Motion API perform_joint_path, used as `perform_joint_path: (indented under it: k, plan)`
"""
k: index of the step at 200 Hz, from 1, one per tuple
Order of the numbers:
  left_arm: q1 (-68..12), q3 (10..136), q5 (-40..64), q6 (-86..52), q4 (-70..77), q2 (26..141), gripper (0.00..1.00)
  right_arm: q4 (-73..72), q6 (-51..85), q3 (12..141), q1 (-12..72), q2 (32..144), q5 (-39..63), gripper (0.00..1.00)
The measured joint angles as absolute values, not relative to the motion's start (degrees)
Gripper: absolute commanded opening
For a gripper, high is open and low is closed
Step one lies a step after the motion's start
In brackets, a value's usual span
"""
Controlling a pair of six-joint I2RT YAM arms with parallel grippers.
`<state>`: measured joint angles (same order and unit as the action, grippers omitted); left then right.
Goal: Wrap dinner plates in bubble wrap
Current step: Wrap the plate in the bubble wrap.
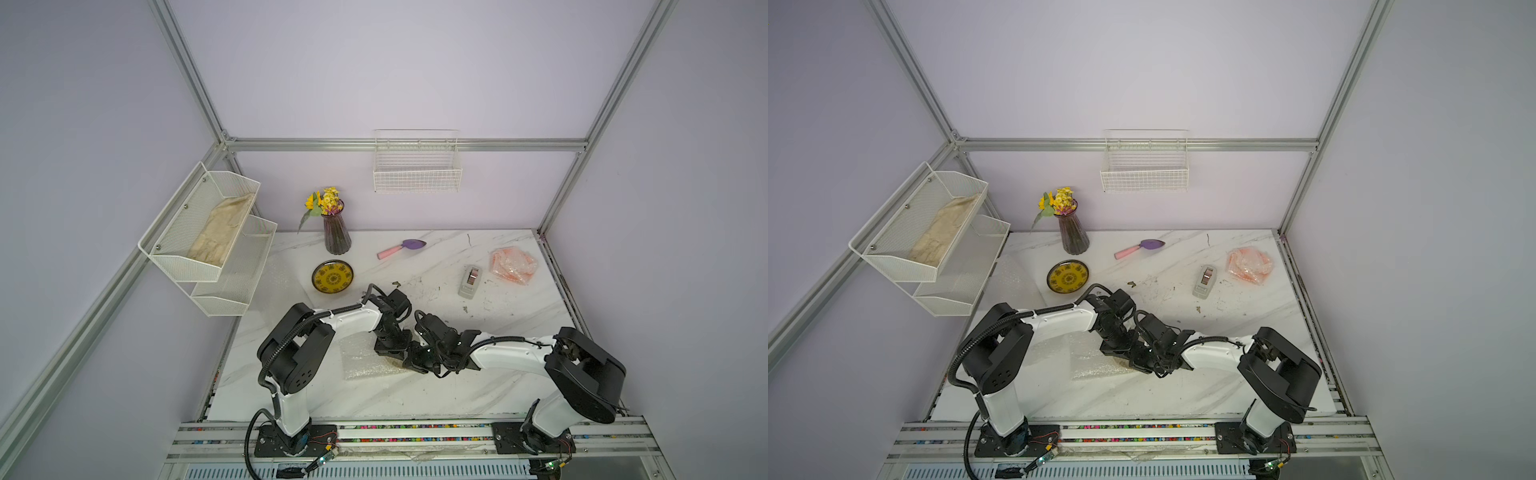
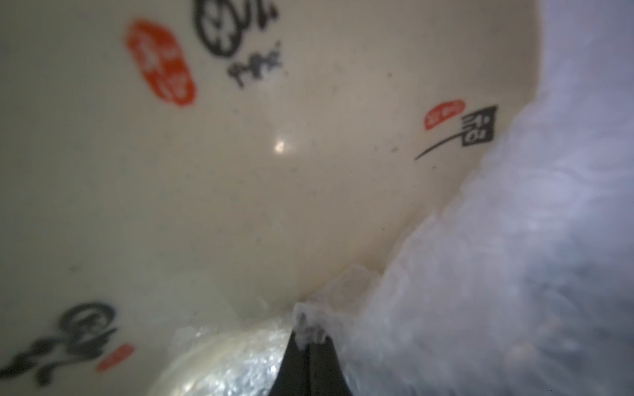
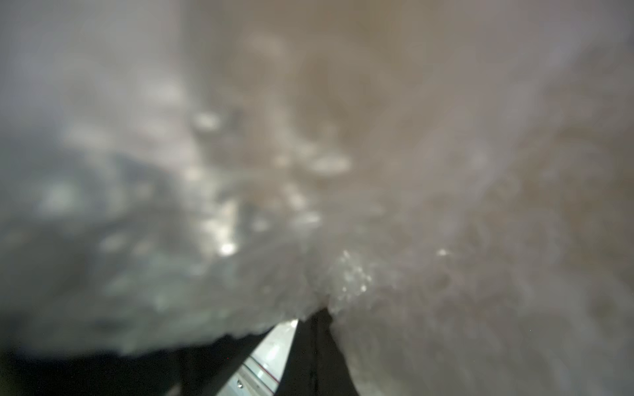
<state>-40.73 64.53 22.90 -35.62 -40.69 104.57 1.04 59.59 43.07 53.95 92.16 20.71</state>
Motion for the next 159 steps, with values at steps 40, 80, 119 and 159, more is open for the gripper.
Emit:
perform_joint_path:
  k: [40, 80, 119, 159]
  plan:
    - [-39.7, 63.4, 20.4, -37.9, -40.6, 101.4, 0.02, -2.6, 61.1, 42.6, 54.0, 94.0, 20.8, 0.0]
    - [-37.4, 63.7, 16.3, -38.9, -45.2, 92.6, 0.05, -3.1, 61.5, 42.1, 54.0, 93.6, 20.3, 0.0]
    - [-37.9, 67.3, 20.3, -41.7, -44.2, 92.1, 0.06, -3.4, 61.6, 41.2, 54.0, 92.9, 20.2, 0.0]
    - [-40.2, 68.7, 24.1, -43.9, -41.3, 97.5, 0.06, -4.3, 62.2, 40.6, 54.0, 92.6, 20.3, 0.0]
